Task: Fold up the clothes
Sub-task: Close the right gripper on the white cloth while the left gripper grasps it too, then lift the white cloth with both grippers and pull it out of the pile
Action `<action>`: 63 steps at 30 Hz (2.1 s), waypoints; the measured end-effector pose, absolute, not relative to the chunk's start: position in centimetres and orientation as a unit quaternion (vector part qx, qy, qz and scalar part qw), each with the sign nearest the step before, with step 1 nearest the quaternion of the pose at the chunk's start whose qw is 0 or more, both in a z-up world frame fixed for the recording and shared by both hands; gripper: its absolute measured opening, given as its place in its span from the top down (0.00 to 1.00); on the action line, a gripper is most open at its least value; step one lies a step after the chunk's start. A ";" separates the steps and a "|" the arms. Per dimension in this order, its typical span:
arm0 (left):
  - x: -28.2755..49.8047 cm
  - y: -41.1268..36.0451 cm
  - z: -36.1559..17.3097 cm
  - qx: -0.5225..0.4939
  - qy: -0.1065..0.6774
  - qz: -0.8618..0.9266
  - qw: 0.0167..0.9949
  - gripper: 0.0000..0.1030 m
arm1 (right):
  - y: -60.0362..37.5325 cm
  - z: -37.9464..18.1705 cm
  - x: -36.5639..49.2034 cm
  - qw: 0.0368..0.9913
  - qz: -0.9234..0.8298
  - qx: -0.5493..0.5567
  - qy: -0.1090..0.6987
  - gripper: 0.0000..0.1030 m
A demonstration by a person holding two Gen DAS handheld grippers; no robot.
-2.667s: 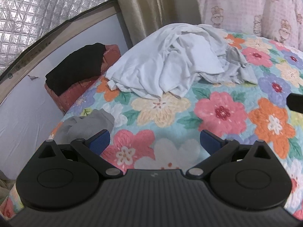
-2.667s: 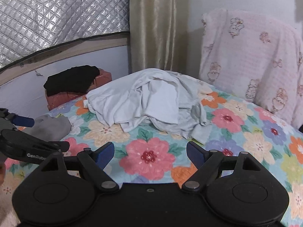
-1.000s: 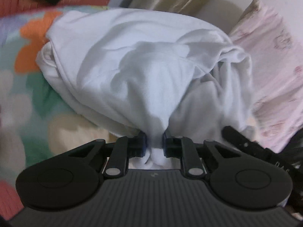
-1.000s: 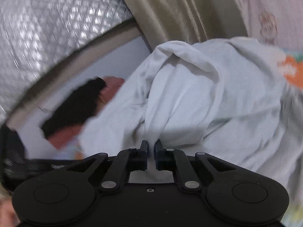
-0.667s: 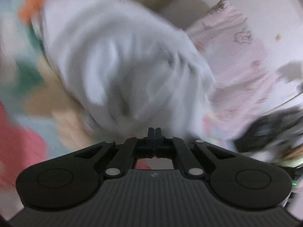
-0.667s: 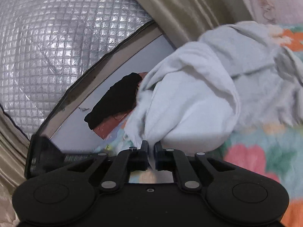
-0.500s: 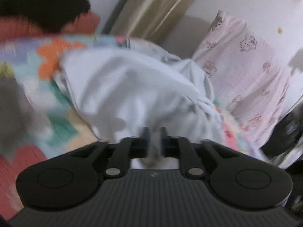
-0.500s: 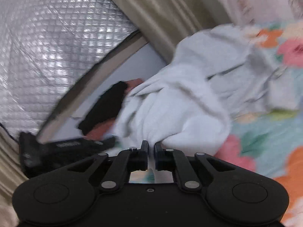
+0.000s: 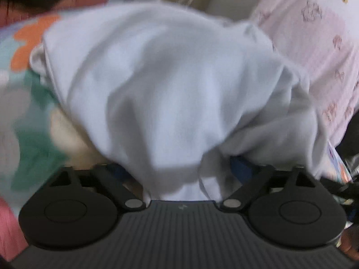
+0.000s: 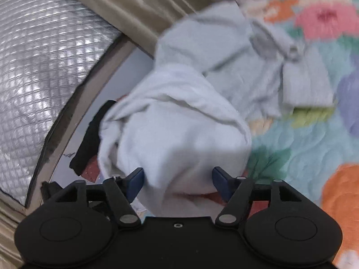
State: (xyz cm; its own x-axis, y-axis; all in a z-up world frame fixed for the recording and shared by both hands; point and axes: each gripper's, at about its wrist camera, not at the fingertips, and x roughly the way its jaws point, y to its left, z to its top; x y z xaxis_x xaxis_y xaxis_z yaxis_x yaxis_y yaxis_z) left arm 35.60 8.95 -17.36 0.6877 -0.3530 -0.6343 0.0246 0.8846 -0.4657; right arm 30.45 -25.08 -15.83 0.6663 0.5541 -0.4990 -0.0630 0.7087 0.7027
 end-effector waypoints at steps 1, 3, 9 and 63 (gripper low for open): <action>35.6 9.2 -17.3 -0.232 0.383 -0.108 0.887 0.77 | -24.5 -16.4 31.1 0.847 0.179 0.334 0.373 0.30; 34.9 9.0 -16.9 -0.235 0.375 -0.110 0.890 0.82 | -23.3 -17.0 32.1 0.845 0.179 0.329 0.382 0.65; 30.6 4.3 -12.4 -0.190 0.357 -0.179 0.897 0.83 | -24.1 -11.3 27.2 0.888 0.174 0.278 0.322 0.82; 12.0 -13.3 -5.5 -0.052 0.366 -0.295 0.881 0.83 | -34.8 -7.2 0.4 0.949 -0.167 0.111 0.244 0.84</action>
